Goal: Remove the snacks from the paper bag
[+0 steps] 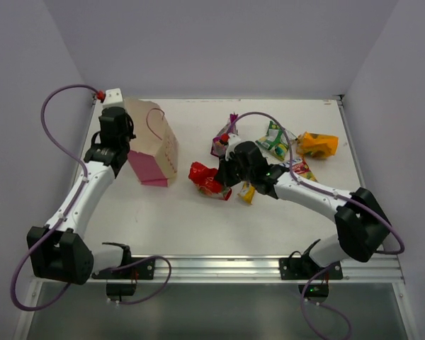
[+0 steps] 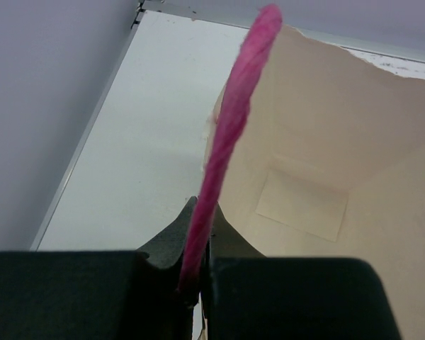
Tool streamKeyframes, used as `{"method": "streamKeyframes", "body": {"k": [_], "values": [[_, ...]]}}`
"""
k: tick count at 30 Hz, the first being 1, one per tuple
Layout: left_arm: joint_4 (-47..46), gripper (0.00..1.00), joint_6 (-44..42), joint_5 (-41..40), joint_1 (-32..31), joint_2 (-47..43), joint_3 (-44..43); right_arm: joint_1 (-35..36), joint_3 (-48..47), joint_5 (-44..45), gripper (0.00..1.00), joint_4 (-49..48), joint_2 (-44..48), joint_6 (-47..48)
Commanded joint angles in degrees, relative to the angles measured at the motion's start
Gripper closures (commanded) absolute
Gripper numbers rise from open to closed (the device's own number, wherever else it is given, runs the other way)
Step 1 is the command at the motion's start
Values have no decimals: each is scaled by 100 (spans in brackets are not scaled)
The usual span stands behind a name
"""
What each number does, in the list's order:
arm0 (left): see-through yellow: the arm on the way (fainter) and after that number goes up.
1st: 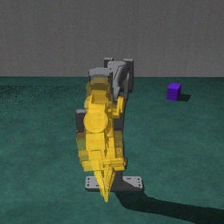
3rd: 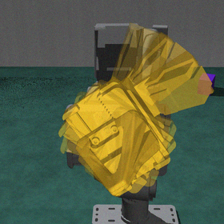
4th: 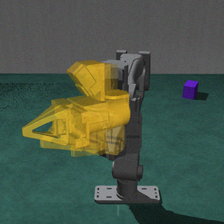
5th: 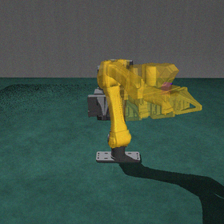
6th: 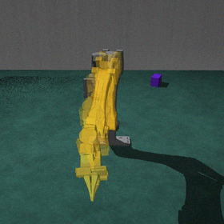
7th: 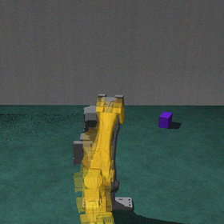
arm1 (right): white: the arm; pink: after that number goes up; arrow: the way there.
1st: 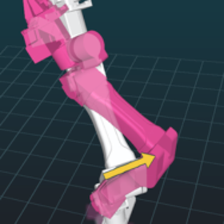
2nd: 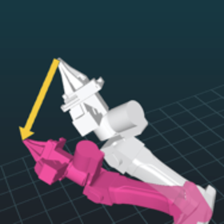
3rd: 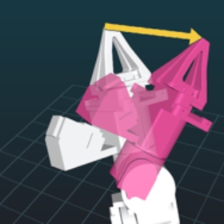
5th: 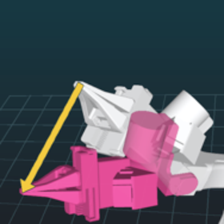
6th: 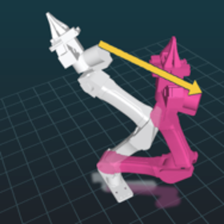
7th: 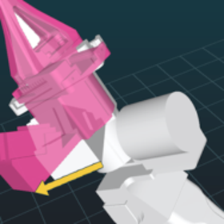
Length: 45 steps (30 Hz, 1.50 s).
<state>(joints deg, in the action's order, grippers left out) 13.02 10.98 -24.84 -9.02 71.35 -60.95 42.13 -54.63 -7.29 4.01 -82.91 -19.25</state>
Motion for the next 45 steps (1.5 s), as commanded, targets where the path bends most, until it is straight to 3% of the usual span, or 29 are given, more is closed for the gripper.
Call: {"method": "streamKeyframes", "body": {"k": [1, 5, 6, 10, 13, 16, 18, 22, 31, 35, 45], "values": [[-484, 100, 45, 163, 224, 238, -373, 111, -4, -431, 96, -1377, -153, -299], [-651, 100, -52, 304, 488, 634, -681, 146, -21, -414, 70, -1070, -147, -203], [-669, 100, -87, 322, 558, 791, -742, 146, -47, -361, 54, -965, -85, -176], [-757, 100, -245, 576, 612, 1082, -1015, 138, -398, -37, 13, -228, 363, 140], [-757, 96, -307, 673, 611, 1135, -1121, 138, -881, 166, 2, 520, 671, 360], [-748, 84, -360, 717, 612, 1056, -1182, 138, -1329, 438, 1, 1031, 952, 509], [-722, 71, -386, 770, 612, 986, -1244, 129, -1471, 640, 1, 1321, 1136, 571], [-537, 60, -378, 884, 612, 907, -1428, 120, -1778, 1044, 1, 1664, 1453, 606], [305, 4, -369, 937, 612, 99, -1885, 6, -2323, 2985, 1, 2323, 2481, 729], [859, 0, -360, 1033, 603, -454, -2193, -47, -2561, 3778, 1, 2464, 3174, 1044], [1687, 0, -492, 1640, 322, -2404, -1983, -56, -2087, 4516, 1, 2306, 4757, 1828]]}}
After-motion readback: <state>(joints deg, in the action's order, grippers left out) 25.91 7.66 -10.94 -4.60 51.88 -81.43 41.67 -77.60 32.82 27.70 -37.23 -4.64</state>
